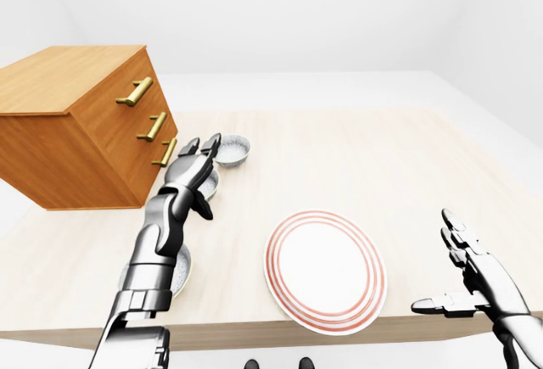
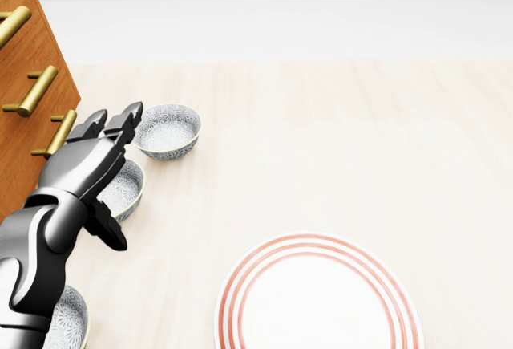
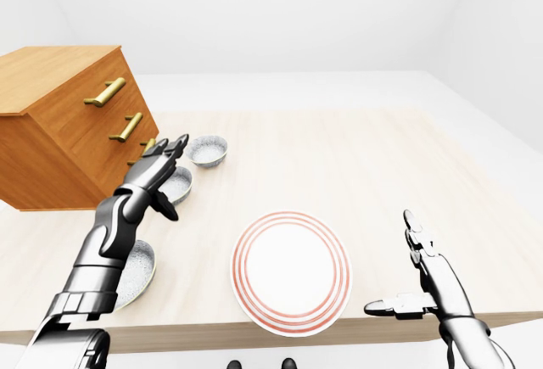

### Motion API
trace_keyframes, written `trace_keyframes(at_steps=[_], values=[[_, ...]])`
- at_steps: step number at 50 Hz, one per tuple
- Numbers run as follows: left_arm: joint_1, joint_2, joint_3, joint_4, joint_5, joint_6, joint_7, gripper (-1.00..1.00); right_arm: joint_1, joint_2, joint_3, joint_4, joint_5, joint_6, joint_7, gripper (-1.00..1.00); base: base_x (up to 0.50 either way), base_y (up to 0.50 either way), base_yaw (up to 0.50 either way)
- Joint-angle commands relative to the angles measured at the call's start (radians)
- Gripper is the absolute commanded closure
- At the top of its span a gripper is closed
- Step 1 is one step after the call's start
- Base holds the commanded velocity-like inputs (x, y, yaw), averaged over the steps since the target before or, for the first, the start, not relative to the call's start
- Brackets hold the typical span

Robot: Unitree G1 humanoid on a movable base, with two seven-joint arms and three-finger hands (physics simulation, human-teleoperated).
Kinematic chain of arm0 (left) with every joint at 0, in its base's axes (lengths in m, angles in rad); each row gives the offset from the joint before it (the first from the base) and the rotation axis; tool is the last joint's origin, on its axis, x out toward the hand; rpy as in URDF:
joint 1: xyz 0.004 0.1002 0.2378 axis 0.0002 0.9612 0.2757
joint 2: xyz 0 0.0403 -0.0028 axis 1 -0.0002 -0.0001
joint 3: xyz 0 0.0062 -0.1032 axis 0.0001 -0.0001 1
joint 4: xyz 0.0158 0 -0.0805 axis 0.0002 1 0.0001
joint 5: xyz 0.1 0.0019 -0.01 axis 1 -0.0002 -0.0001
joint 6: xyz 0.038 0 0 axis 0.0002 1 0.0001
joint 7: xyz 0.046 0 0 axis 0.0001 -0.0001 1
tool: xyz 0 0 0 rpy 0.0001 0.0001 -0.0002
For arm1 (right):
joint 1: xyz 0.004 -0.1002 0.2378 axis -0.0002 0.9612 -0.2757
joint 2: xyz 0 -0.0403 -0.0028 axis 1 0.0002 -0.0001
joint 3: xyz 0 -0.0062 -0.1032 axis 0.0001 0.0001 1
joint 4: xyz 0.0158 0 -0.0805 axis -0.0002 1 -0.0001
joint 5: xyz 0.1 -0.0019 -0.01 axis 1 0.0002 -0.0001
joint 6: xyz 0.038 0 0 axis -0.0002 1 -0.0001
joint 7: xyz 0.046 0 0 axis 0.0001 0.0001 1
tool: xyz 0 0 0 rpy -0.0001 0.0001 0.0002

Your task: Put the bowl in the middle on the plate.

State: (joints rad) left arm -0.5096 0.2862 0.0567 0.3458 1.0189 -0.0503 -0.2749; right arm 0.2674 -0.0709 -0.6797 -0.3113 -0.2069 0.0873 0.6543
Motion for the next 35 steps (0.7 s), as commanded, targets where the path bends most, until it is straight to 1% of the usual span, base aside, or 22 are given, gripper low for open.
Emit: trace_keyframes(at_steps=[1,2,3,4,5,6,8,9,11,20,23,24,26,27,30,35], values=[[0.014,-0.004,-0.003,-0.018,0.006,-0.001,-0.018,-1.0,0.0,0.001,-0.001,-0.004,-0.001,0.0,0.002,-1.0,0.0,0.0,0.0],[0.012,-0.002,-0.003,-0.011,0.006,-0.008,-0.015,-1.0,0.001,0.001,-0.002,-0.006,0.0,0.0,0.003,-1.0,0.0,0.0,0.0],[0.01,0.001,-0.002,-0.003,0.001,-0.019,-0.018,-1.0,0.001,0.002,-0.002,-0.007,-0.001,0.0,0.003,-1.0,0.0,0.0,0.0],[0.011,0.002,-0.002,-0.005,0.004,-0.017,-0.025,-1.0,0.0,0.001,-0.002,-0.004,-0.001,0.0,0.002,-1.0,0.0,0.0,0.0],[0.015,0.003,-0.005,0.002,0.01,-0.023,-0.023,-1.0,-0.001,0.001,-0.001,-0.001,-0.001,0.0,0.001,-1.0,0.0,0.0,0.0],[0.015,0.003,-0.005,0.002,0.011,-0.024,-0.023,-1.0,0.0,0.001,-0.001,-0.001,-0.001,0.0,0.001,-1.0,0.0,0.0,0.0],[0.021,0.003,-0.007,0.033,0.014,-0.037,-0.008,-1.0,-0.002,0.0,0.0,0.002,-0.001,0.0,0.0,-1.0,0.0,0.0,0.0],[0.029,0.001,-0.004,0.006,0.014,-0.03,-0.028,-1.0,-0.001,0.0,0.001,0.003,-0.001,0.0,-0.001,-1.0,0.0,0.0,0.0],[0.033,0.003,-0.004,0.019,0.016,-0.037,-0.02,-1.0,0.0,0.001,0.0,0.0,-0.001,0.0,0.0,-1.0,0.0,0.0,0.0],[0.033,0.0,-0.005,0.033,0.016,-0.037,-0.018,-1.0,-0.003,-0.004,0.003,0.012,-0.001,0.0,-0.005,-1.0,0.0,0.0,0.0],[0.041,-0.006,-0.01,0.027,0.017,-0.037,-0.041,-1.0,-0.002,-0.003,0.001,0.003,0.0,0.0,-0.001,-1.0,0.0,0.0,0.0],[0.039,-0.006,-0.01,0.026,0.021,-0.037,-0.032,-1.0,0.0,-0.001,0.0,-0.001,0.0,0.0,0.0,-1.0,0.0,0.0,0.0],[0.04,-0.007,-0.01,0.039,0.017,-0.037,-0.036,-1.0,0.001,0.0,-0.001,-0.005,0.0,0.0,0.002,-1.0,0.0,0.0,0.0],[0.037,-0.006,-0.013,0.056,0.024,-0.037,-0.015,-1.0,0.0,0.0,-0.001,0.0,-0.001,0.0,0.001,-1.0,0.0,0.0,0.0],[0.038,-0.01,-0.017,0.075,0.026,-0.037,0.003,-1.0,-0.001,-0.001,-0.001,0.0,0.0,0.0,0.001,-1.0,0.0,0.0,0.0],[0.052,-0.017,-0.02,0.068,0.027,-0.037,0.007,-1.0,0.0,0.001,-0.001,-0.002,-0.001,0.0,0.002,-1.0,0.0,0.0,0.0]])
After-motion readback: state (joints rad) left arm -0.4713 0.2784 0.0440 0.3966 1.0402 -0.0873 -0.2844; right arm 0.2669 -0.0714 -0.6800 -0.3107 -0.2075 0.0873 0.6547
